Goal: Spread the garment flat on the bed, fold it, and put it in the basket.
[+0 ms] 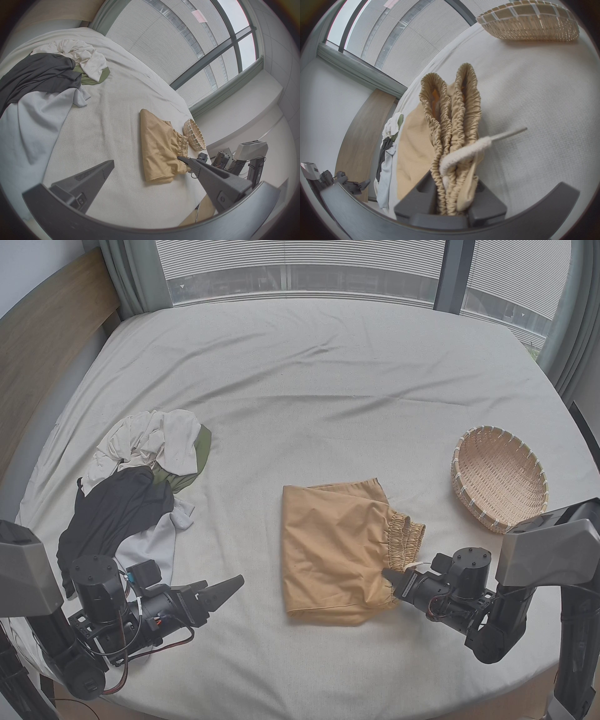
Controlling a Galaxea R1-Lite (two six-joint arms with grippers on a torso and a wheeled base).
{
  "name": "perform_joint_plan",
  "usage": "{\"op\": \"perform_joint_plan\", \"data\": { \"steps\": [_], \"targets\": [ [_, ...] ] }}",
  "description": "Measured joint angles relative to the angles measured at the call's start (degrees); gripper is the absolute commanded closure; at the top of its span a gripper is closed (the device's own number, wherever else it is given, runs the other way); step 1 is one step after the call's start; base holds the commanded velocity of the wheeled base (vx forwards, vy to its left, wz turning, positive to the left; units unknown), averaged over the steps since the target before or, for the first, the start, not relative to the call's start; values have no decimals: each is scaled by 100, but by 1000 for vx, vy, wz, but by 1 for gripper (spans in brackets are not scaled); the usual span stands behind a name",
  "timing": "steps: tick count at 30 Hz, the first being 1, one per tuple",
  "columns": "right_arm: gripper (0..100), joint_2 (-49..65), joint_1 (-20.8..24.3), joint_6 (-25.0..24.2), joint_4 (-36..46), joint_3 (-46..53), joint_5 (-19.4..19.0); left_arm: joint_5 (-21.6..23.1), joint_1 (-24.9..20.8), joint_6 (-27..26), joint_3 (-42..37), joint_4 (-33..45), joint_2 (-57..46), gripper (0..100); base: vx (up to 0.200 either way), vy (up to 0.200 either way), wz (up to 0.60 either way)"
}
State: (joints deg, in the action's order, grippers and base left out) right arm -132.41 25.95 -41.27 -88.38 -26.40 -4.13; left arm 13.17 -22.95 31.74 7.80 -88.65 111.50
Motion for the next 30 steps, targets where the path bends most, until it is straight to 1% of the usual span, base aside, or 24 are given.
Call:
{"op": "perform_joint_plan", "data": {
  "steps": [8,17,20,27,30],
  "targets": [
    [100,775,310,51,15,149,-21,-33,0,-27,-23,0,0,0,0,0,0],
    [100,1715,795,115,176,232,-13,-123,-22,-40,-43,-2,0,0,0,0,0],
    [100,2018,908,235,340,174,-13,-134,-33,-40,-45,-2,0,0,0,0,0],
    [100,2547,1018,427,848,-156,-13,-138,-39,-41,-41,0,-6,0,0,0,0],
    [100,2759,1114,621,986,-304,-16,-138,-39,-41,-41,0,-11,0,0,0,0]
  ]
}}
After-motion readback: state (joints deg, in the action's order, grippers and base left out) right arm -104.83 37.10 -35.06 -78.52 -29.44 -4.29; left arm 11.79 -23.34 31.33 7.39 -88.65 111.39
